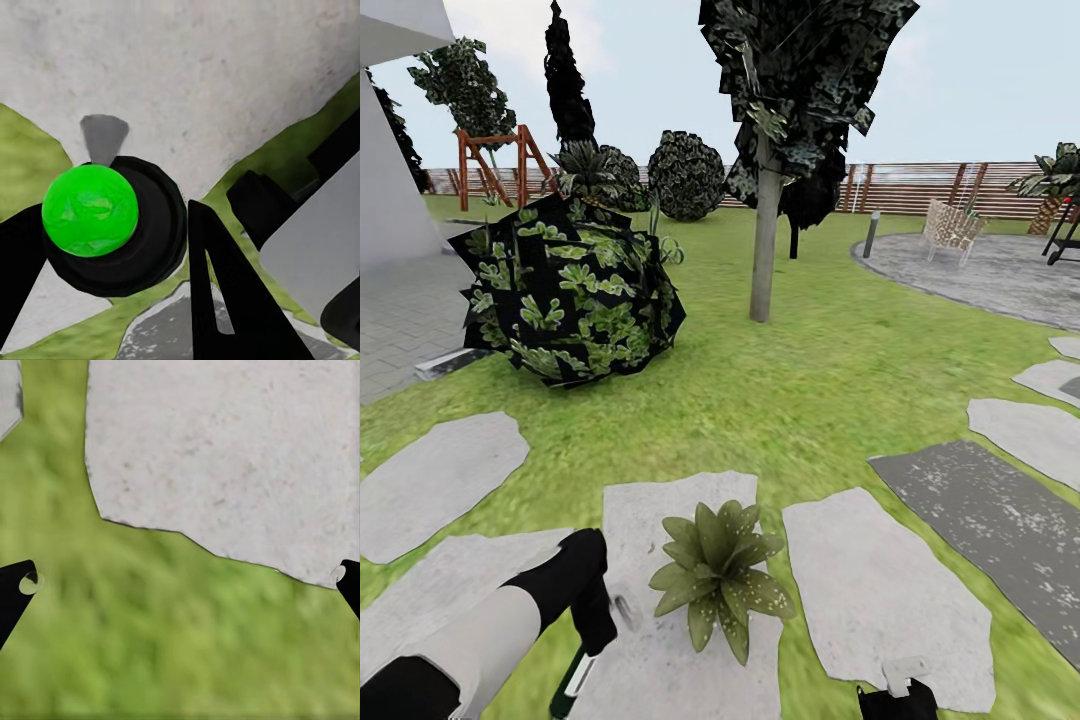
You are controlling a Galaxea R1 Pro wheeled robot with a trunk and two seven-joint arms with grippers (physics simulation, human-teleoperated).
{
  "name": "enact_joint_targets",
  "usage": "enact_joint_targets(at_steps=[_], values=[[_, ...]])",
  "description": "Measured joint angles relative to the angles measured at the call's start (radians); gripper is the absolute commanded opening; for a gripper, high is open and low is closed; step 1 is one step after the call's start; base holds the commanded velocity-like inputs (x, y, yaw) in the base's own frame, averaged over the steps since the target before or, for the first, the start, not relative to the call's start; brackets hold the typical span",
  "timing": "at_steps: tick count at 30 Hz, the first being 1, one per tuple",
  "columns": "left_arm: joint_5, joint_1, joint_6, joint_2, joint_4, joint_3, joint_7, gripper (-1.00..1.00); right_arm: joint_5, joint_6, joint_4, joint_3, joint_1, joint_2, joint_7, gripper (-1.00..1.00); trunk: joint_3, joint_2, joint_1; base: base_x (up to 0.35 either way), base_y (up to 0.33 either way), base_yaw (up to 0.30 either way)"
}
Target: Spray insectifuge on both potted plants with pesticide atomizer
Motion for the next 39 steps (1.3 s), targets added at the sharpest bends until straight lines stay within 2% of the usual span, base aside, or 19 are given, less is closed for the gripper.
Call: enact_joint_targets(at_steps=[5, 11, 15, 27, 39], values=[[0.001, -0.001, 0.003, -0.001, 0.001, 0.002, 0.044, -1.0, -0.002, 0.001, 0.0, 0.0, 0.0, 0.0, 0.0, 1.0, 0.0, 0.0, 0.0, 0.0, 0.0, -0.017], [0.003, -0.001, 0.006, -0.006, 0.002, 0.005, 0.057, -1.0, -0.002, 0.002, 0.0, 0.0, 0.0, 0.0, 0.0, 1.0, 0.0, 0.0, 0.0, -0.098, 0.093, -0.25], [0.003, -0.001, 0.006, -0.007, 0.002, 0.005, 0.058, -1.0, -0.002, 0.002, 0.0, 0.0, 0.0, 0.0, 0.001, 1.0, 0.0, 0.0, 0.0, -0.121, 0.261, -0.27], [0.005, -0.001, 0.006, -0.008, 0.0, 0.005, 0.058, -1.0, -0.002, 0.002, 0.0, 0.0, 0.0, 0.0, 0.0, 1.0, 0.0, 0.0, 0.0, 0.064, 0.289, -0.046], [0.006, 0.0, 0.004, -0.01, 0.0, 0.006, 0.058, -1.0, -0.002, 0.001, 0.0, 0.0, 0.0, 0.0, 0.0, 1.0, 0.0, 0.0, 0.0, 0.021, 0.02, -0.255]])
